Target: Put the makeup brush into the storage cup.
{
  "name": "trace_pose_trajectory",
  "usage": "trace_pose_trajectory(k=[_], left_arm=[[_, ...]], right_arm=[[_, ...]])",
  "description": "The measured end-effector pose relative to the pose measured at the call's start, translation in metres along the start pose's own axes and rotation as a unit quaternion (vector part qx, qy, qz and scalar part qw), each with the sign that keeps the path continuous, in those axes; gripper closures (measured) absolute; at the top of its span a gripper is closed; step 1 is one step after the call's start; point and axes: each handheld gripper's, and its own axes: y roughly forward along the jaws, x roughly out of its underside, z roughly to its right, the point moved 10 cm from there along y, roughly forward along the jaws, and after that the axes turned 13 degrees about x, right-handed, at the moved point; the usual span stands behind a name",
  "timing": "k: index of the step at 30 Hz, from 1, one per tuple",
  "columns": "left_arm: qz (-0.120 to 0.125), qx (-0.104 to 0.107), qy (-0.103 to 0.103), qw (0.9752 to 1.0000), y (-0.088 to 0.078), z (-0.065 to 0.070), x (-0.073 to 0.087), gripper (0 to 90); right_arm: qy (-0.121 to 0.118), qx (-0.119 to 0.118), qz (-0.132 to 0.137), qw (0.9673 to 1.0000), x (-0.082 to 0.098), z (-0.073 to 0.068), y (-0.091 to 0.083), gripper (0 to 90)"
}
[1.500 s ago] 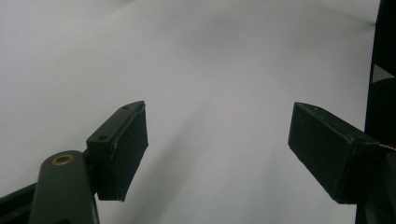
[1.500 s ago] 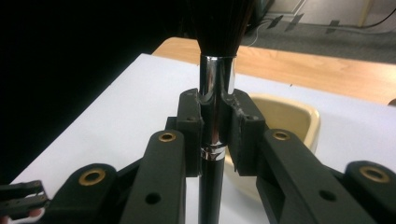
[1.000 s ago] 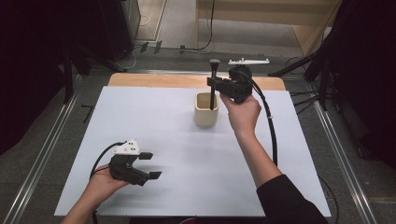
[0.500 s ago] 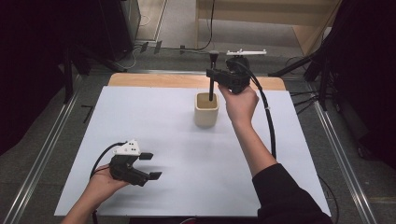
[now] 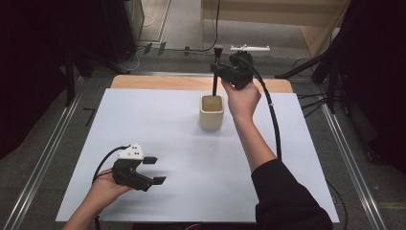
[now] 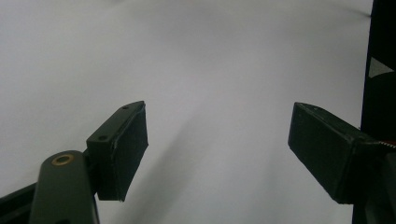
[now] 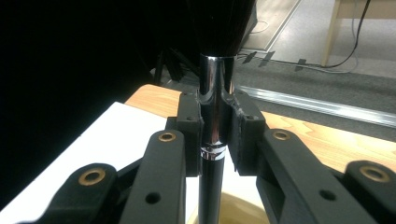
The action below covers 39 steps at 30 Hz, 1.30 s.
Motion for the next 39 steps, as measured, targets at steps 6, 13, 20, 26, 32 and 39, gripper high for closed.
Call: trace_pose_trajectory(k=[6,13,20,26,32,39], left_arm=[[0.0,0.002,0.001,1.0,0.001,0.001,0.0,20.6],[-0.002,-0.002,0.001,1.0,-0.001,0.0,0.0,20.6],[0.0,-0.001,0.002,1.0,0.0,0.0,0.0,20.6],[-0.001,0.0,0.004,1.0,0.0,0.001,0.0,20.6],[0.0,0.001,0.003,1.0,0.0,0.0,0.0,20.6],[-0.003,0.001,0.005,1.0,0.0,0.001,0.0,20.6]], right_arm=[[-0.007,0.01,0.009,0.9999,0.002,0.002,0.009,78.0],[-0.012,0.012,0.008,0.9998,0.01,0.0,0.02,78.0],[-0.006,0.018,0.003,0.9998,0.024,0.006,0.028,78.0],[-0.008,0.019,0.003,0.9998,0.032,0.007,0.033,78.1],[-0.01,0.018,0.0,0.9998,0.039,0.006,0.036,78.0],[-0.018,0.023,-0.003,0.9996,0.051,0.005,0.04,77.9]])
